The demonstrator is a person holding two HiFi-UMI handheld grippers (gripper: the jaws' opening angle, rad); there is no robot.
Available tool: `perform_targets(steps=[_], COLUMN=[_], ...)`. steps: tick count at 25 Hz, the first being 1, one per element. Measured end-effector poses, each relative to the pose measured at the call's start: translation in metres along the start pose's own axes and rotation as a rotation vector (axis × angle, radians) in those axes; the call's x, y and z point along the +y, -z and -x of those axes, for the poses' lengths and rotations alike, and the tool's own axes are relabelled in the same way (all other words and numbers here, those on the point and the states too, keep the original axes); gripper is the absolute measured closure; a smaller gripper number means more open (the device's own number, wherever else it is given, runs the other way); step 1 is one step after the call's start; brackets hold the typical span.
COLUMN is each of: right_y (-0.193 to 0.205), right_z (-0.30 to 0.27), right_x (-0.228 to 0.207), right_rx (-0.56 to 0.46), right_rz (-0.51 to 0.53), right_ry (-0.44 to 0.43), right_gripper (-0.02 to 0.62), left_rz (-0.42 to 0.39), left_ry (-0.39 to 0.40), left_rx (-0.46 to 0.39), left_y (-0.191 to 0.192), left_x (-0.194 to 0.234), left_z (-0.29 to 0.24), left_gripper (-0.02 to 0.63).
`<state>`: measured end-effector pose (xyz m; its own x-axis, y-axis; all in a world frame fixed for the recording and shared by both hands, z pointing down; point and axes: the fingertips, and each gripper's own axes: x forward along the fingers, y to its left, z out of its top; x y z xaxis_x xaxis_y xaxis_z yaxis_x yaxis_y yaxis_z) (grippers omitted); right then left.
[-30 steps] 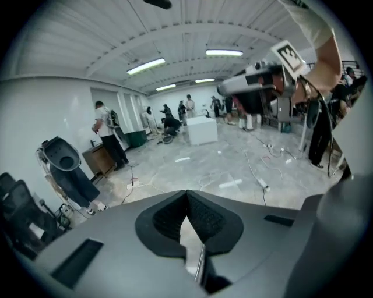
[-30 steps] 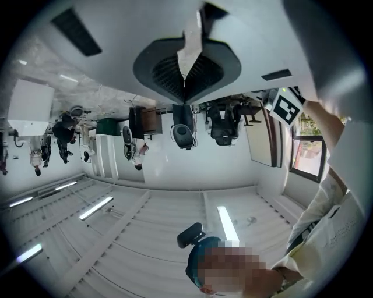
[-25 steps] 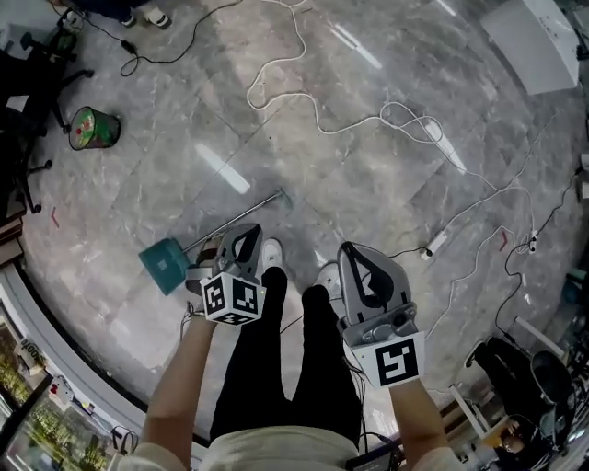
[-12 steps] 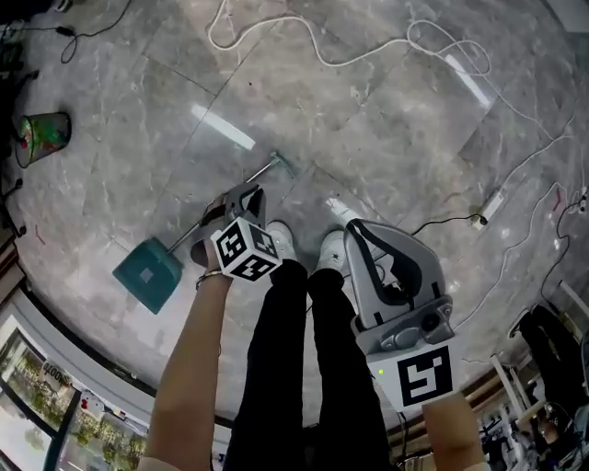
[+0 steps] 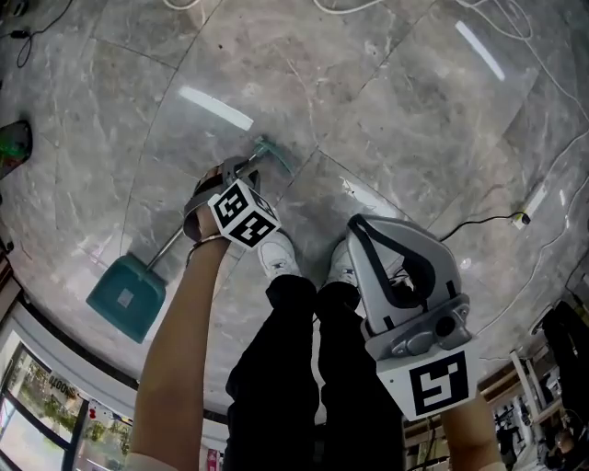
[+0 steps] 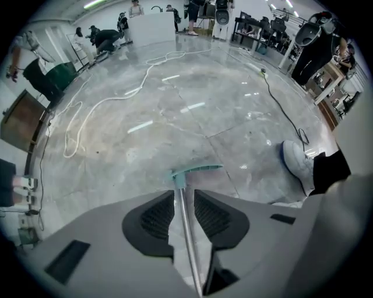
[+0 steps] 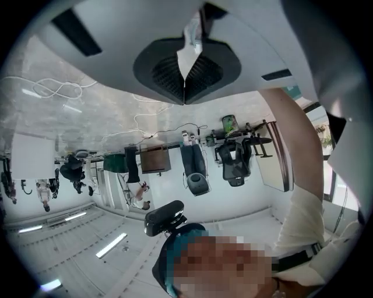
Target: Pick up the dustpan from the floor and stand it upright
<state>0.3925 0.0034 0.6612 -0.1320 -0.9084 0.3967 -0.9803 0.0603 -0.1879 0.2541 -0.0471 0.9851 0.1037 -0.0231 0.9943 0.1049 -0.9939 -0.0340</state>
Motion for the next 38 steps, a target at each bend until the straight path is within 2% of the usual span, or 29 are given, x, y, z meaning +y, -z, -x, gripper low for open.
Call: perform_targets(steps=[4,9,13,17,22,28,34,38], right_y=[0.031,0.050,0.057,0.046,0.005,-0.090,-0.177,-0.213], right_z=[-0.021,-0.032,-0.030,-0.023,-0.007,0.025,0.051,0.059], right_x=[-0.016,-0.029,-0.038,-0.036,-0.013,0.040,0.108,0.159], right_rx=[-0.015,-0.030,-0.016,-0.003,0.008,0.014,-0.007,-0.039], right_rz=[-0.003,-0.011,-0.013,-0.018,-0.024,0.015,0.058,0.042], right_ry=[0.011,0.022,0.026,0.027,0.010,-0.085,-0.147,-0.138], right_gripper=[0.578,0.578,0.578,0.578,0.578,0.578,0.578,0.578], left_rz=[0.023,0.027,0.031,0.059,0.095,0.144,0.190,0.185], left_ry=[0.010,0.011,0.016,0.008,-0.016,-0.052,-0.060,-0.064], left_rx=[0.068,0.115,0.128,0.091,0.009,-0.110,-0.277,-0.425], left_y=[0.009,0.015,0.015,0.014,0.008,0.014,0.051,0.086], left_x=[0.002,0.004,0.002,0.007,0.019,0.035,0.058,0.060], left_z=[-0.050,-0.085,-0.088,-0.070,-0.010,0.105,0.224,0.298], left_gripper=[0.514,0.514,0.515,0.517,0.520,0.525,0.525,0.525])
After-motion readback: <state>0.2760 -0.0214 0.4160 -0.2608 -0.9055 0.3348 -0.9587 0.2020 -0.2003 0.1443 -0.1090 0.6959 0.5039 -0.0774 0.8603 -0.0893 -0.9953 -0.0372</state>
